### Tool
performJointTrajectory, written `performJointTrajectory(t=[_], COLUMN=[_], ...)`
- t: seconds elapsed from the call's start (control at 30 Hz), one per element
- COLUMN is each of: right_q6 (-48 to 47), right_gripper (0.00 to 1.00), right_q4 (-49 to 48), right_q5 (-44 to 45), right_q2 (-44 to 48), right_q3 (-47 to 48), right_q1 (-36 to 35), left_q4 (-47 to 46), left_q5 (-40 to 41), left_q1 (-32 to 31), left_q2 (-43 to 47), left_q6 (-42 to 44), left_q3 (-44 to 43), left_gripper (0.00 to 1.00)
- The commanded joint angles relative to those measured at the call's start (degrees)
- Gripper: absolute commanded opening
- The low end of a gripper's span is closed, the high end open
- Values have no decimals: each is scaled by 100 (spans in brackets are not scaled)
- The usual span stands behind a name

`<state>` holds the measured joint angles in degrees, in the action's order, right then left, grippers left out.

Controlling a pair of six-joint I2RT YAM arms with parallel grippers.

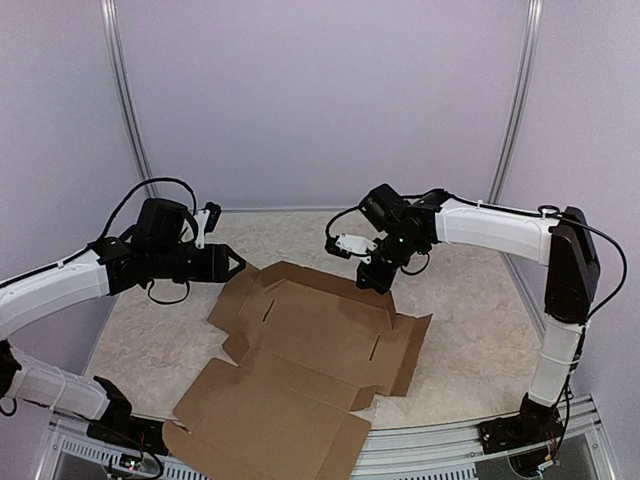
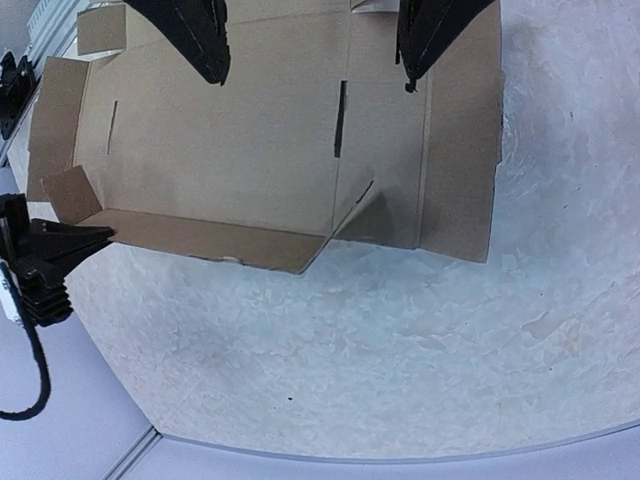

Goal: Fold the paper box

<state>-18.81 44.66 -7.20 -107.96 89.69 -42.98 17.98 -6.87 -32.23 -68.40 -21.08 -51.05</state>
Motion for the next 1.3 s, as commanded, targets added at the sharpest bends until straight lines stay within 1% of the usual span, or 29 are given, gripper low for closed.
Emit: performJointTrajectory(t=[0.0,0.13,0.3,0.57,0.87,0.97,1.17,1.27], right_q6=[263,403,552,652,686,665,679,672], right_gripper=[0,0,0,0,0,0,0,0], right_q4=[-484,-754,-946,-1112,-1122,-1108,-1106,-1105], right_q5=[664,961,979,955,990,1000,1039,986], right_q2=[464,717,993,1226,1365,1425,1470,1481], right_q3=[-417,-796,-1167,-1455,-1505,-1539,-1551,-1513], right_q1=[-239,-403,-528,-614,-643,-642,-648,-644], left_q4=[-369,-413,-380,-201,151,300,482,522], left_q5=[117,489,836,982,1098,1127,1221,1253], left_q1=[-59,-228,-415,-575,-732,-737,-758,-767], left_q2=[-474,-915,-1392,-2051,-2691,-2818,-2971,-2994], left_q6=[38,134,302,570,849,941,1018,1035], left_q3=[-126,-357,-699,-1254,-1871,-1996,-2093,-2107], left_gripper=[55,56,56,56,55,51,41,32])
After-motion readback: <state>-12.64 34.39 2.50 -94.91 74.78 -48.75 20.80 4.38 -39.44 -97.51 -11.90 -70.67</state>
